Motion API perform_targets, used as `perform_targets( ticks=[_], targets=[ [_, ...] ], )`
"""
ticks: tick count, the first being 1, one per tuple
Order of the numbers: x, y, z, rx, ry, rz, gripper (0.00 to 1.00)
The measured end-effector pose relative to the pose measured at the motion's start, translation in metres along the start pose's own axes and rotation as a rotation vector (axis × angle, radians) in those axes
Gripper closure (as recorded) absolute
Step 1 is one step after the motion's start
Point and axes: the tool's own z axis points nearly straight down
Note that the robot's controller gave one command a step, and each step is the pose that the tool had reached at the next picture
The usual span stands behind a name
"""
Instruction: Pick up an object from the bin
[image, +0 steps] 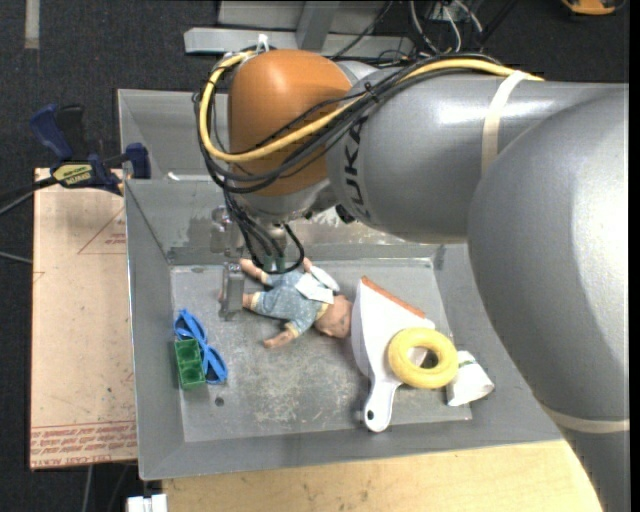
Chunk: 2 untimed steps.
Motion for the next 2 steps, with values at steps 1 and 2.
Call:
perform_targets(
  ticks=[1, 2],
  targets=[
    [-0.0014, -0.0010, -0.0054, -0.001, -0.007, 0.003, 0.00],
    [-0.0012, -0.0056, -0.0043, -0.001, -0.004, -0.012, 0.00]
  ],
)
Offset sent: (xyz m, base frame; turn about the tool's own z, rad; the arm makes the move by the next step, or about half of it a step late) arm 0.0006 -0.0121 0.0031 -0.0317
